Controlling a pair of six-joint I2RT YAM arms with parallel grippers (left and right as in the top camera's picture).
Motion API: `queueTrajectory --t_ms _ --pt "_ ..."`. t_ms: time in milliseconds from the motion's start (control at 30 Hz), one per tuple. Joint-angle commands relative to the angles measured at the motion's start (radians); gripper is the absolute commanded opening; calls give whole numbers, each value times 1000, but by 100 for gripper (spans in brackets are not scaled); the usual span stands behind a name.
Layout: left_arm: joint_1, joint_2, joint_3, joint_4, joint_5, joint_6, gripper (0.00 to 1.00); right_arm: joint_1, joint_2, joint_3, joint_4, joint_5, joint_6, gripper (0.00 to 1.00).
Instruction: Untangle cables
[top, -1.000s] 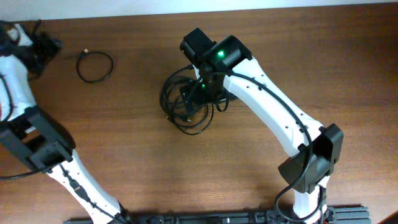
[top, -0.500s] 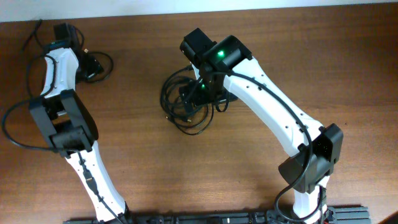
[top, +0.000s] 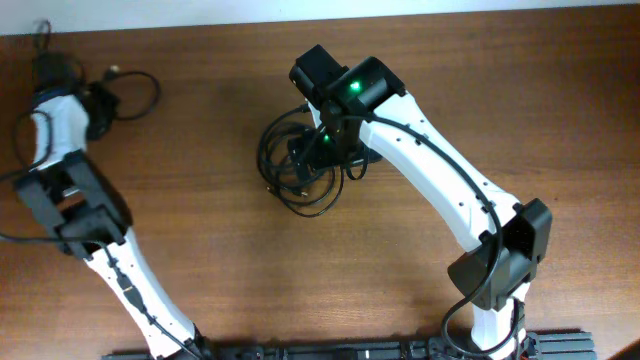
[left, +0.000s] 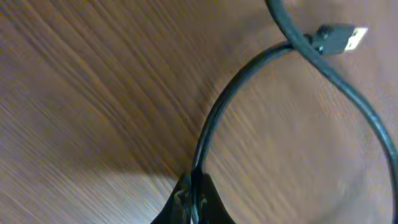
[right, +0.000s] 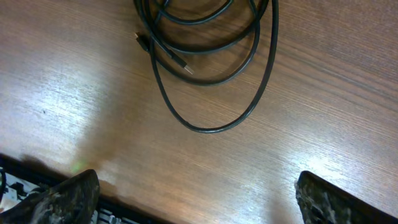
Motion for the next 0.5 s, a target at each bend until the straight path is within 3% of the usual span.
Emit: queueTrajectory --t_ms 0,67,100,167,200,300,367,467 --pt "74 11 112 50 117 -27 0 2 -11 -5 5 -6 -2 98" --pt "80 11 156 85 146 24 0 2 -11 -5 10 -6 -2 98" --pt "75 11 183 84 149 49 10 2 -11 -5 11 -6 -2 98" --pt "60 11 207 77 173 79 17 2 -11 -5 14 -6 -2 98" --pt "50 11 207 61 172 79 43 2 -11 -5 15 -6 -2 98" --pt "25 10 208 50 224 140 44 2 -11 -5 13 -6 -2 98" --pt "10 -8 225 49 306 142 38 2 -11 -5 5 23 -5 98" --pt "-48 -106 239 -12 345 207 46 -64 -11 -5 -26 139 -6 98"
